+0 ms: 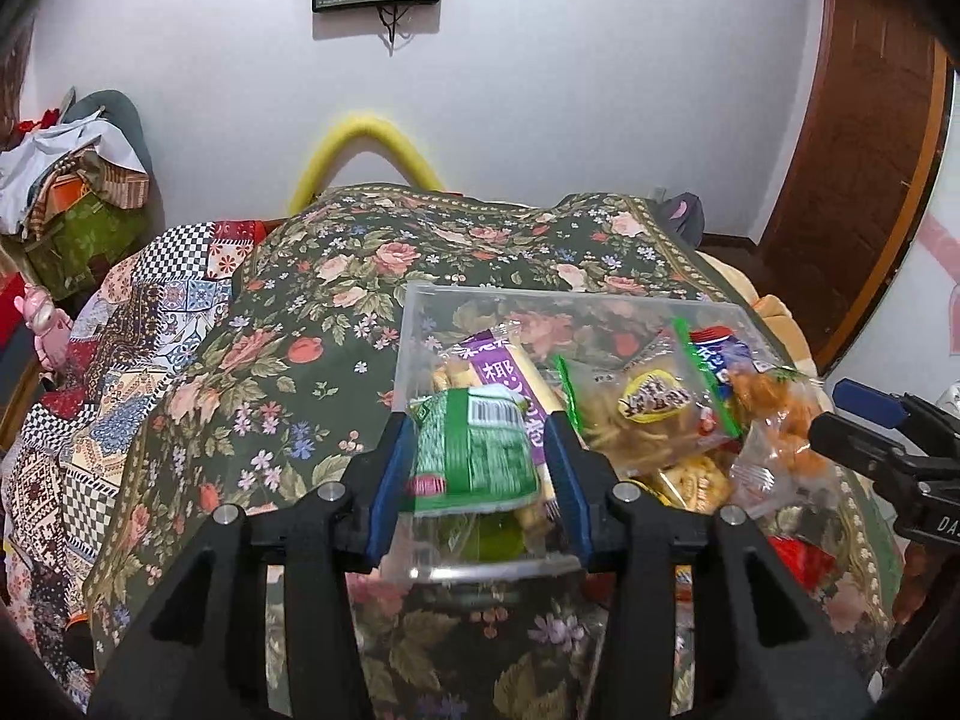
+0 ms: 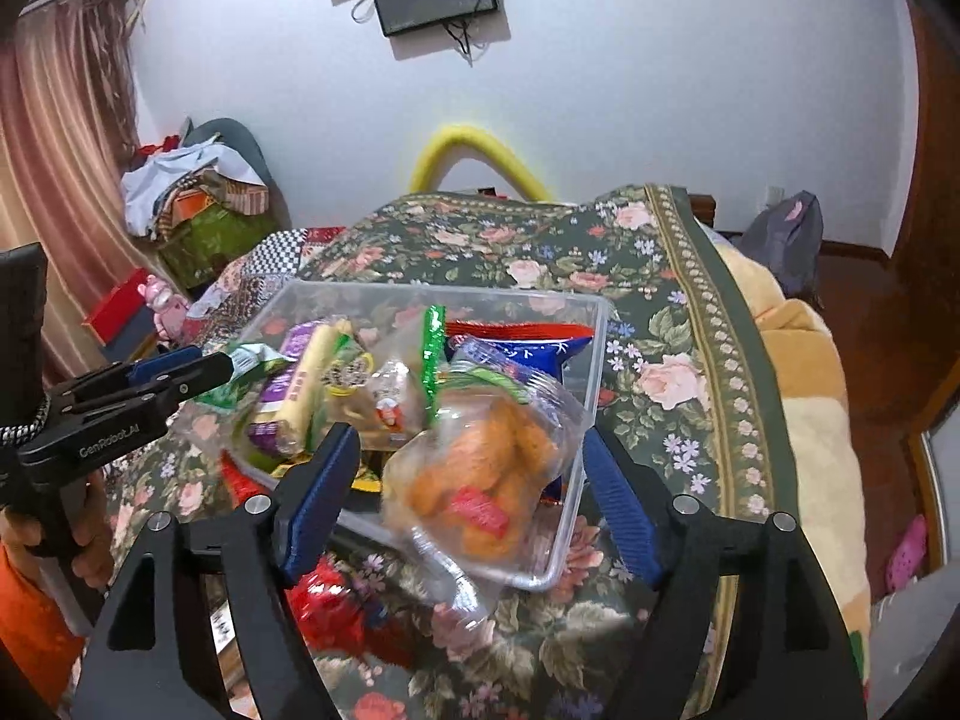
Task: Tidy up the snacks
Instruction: 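Open both tools to release the chip bag and snack bag in the box, then grasp the cracker tube with left tool while right tool grasps the red chip bag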
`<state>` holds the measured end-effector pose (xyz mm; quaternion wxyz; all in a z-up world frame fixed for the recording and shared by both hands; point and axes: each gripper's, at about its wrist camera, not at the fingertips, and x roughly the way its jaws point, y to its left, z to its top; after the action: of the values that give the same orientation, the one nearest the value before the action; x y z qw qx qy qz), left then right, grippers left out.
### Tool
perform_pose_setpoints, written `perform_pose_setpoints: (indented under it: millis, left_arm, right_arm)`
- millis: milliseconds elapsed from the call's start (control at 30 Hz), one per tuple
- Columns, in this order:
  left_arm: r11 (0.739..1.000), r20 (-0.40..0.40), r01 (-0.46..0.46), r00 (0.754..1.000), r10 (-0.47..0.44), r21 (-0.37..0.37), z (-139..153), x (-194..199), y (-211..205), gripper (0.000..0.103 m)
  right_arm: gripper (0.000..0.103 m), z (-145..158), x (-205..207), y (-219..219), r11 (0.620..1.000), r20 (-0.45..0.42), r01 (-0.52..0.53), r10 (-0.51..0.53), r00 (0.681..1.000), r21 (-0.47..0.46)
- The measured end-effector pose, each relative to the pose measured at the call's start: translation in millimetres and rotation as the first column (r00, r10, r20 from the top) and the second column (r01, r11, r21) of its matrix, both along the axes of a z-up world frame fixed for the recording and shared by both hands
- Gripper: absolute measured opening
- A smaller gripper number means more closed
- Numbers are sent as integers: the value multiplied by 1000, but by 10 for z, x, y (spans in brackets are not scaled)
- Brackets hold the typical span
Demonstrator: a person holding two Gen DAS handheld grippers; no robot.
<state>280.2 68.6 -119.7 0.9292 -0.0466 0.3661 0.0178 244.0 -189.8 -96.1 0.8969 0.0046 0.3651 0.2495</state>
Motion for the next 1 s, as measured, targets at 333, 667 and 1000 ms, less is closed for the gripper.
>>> perform_pose_setpoints:
  millis: [333,667,1000]
  left_arm:
    - [999,-17,32,999,-32,5,13,-441,10,48]
    - [997,-98,74,992,-75,-14,-318,-735,38,49]
    - [996,-138,89,986,-91,-22,-479,-811,17,55]
  right_arm:
    - [79,-2,-297,95,996,-1,-87,87,996,10]
    - [80,-407,-377,445,980,-83,-198,195,977,-35]
    - [71,-624,-191,651,978,-133,-208,201,971,-36]
